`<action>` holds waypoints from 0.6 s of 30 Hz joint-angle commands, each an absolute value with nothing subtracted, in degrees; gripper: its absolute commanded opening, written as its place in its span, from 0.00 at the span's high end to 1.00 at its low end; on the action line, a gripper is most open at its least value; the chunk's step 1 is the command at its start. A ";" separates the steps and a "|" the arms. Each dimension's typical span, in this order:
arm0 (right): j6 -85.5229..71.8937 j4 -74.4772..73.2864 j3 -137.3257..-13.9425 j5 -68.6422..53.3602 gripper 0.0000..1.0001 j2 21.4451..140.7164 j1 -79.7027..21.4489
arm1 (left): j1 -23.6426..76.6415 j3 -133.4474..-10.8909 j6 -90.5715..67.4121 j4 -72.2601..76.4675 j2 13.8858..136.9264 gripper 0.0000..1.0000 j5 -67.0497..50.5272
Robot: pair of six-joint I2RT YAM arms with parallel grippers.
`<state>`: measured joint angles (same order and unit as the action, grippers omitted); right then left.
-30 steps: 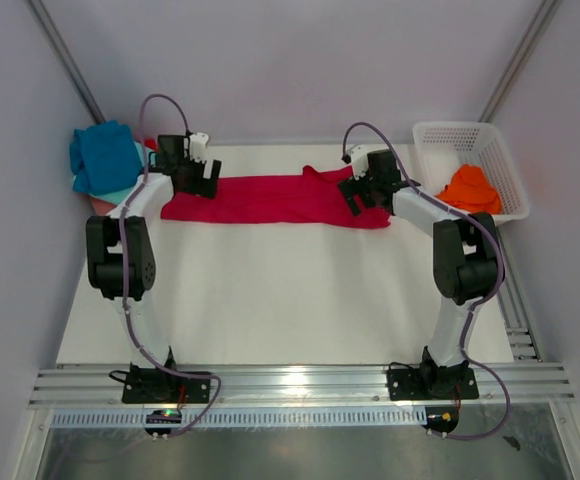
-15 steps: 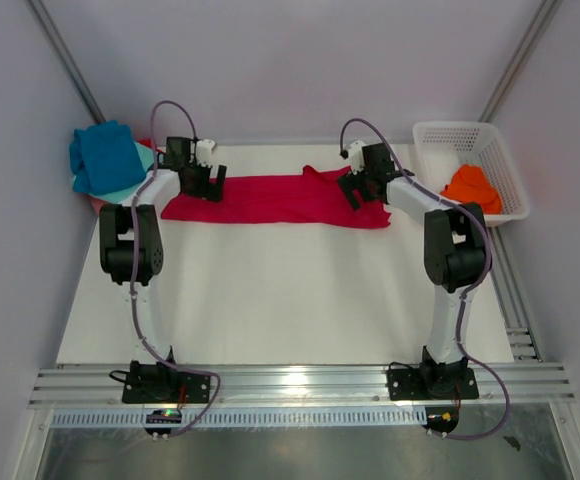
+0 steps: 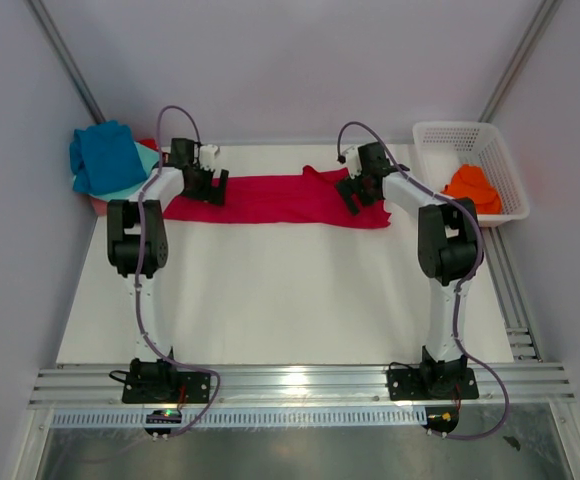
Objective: Fold and stack the t-shirts
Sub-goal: Fold the tshirt
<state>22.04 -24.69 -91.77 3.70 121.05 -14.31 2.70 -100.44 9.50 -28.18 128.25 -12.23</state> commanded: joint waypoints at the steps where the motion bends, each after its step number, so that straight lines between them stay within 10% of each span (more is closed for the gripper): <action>1: 20.74 -26.01 -94.48 4.22 0.01 121.90 -14.68 | 2.46 -103.44 10.19 -30.75 128.67 0.01 -14.23; 18: 20.74 -28.03 -97.73 9.05 0.01 126.38 -14.59 | 2.55 -104.68 10.90 -35.94 129.99 0.01 -17.57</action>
<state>20.82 -26.41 -94.78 6.20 124.20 -14.46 2.59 -103.31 10.87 -32.16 129.64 -14.50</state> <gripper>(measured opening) 0.994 0.992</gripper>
